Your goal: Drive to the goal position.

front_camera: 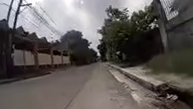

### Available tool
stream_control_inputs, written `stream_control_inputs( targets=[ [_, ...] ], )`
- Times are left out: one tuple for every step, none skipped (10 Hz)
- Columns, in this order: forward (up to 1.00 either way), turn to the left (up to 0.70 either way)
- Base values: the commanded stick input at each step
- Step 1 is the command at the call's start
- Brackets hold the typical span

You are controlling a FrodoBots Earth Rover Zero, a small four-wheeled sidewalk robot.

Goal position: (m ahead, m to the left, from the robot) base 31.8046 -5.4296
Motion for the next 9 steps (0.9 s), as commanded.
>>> stream_control_inputs(
  targets=[
    [0.7, 0.0],
    [0.7, -0.08],
    [0.7, -0.29],
    [0.7, -0.34],
    [0.7, -0.35],
    [0.7, -0.35],
    [0.7, -0.22],
    [0.7, -0.09],
    [0.7, 0.0]
  ],
)
